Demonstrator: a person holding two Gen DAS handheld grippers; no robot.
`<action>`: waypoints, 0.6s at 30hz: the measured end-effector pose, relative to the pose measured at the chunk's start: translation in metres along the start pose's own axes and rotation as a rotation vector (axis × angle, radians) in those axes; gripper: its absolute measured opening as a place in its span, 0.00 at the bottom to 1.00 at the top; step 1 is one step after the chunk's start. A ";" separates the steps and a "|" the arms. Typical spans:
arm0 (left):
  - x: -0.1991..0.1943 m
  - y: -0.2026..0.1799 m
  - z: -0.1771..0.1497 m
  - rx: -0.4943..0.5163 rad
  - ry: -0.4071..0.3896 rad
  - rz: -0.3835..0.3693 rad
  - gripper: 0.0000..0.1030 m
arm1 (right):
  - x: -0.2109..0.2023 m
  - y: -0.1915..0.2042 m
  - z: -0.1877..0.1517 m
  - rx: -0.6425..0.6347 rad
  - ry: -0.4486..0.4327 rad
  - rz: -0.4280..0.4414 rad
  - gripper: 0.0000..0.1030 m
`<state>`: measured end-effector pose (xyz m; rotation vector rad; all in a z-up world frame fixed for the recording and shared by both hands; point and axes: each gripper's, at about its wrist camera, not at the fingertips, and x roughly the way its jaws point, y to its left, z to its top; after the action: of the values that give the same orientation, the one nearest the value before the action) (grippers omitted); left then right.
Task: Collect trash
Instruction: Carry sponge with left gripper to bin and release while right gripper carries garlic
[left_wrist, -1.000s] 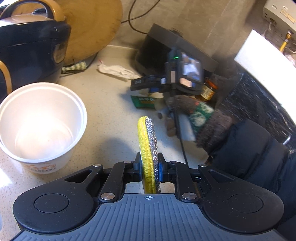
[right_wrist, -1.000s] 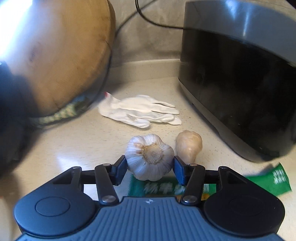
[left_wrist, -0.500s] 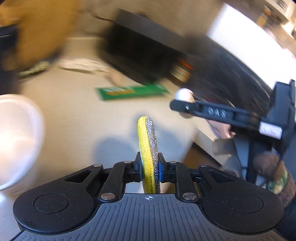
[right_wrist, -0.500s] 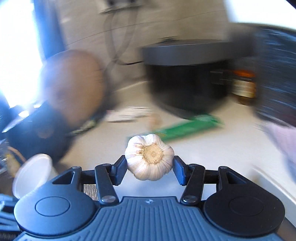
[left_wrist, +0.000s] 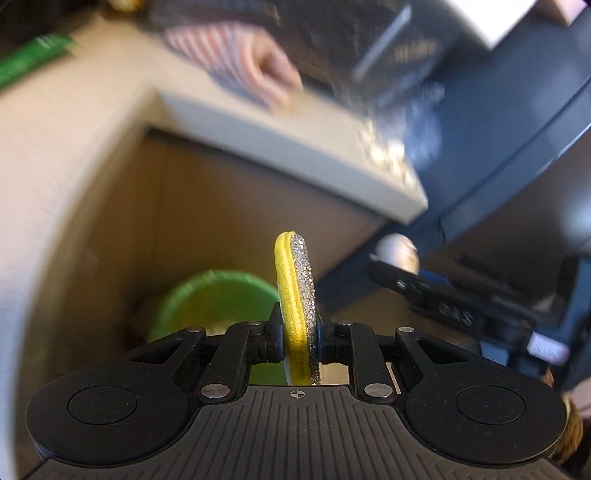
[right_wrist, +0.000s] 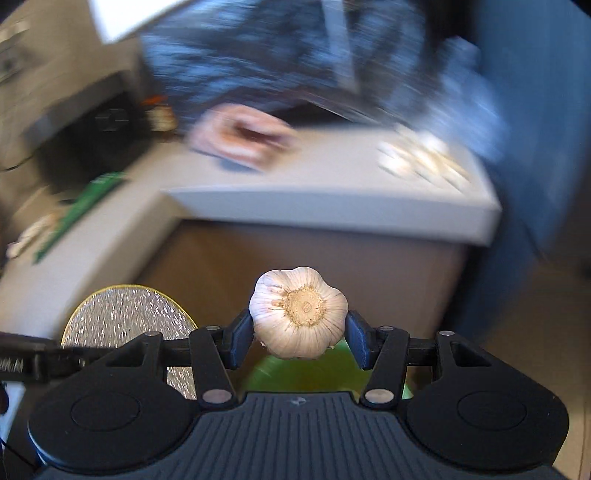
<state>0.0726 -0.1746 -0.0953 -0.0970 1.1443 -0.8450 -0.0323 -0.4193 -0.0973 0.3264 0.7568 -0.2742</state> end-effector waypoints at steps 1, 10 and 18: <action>0.015 0.000 0.001 0.002 0.034 -0.005 0.18 | 0.001 -0.010 -0.010 0.034 0.012 -0.021 0.52; 0.156 0.020 -0.009 -0.002 0.281 0.023 0.20 | 0.018 -0.080 -0.081 0.285 0.093 -0.124 0.52; 0.174 0.052 -0.018 -0.139 0.341 0.048 0.20 | 0.060 -0.076 -0.105 0.294 0.192 -0.123 0.52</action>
<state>0.1120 -0.2424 -0.2602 -0.0404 1.5202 -0.7557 -0.0834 -0.4554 -0.2255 0.5911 0.9286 -0.4766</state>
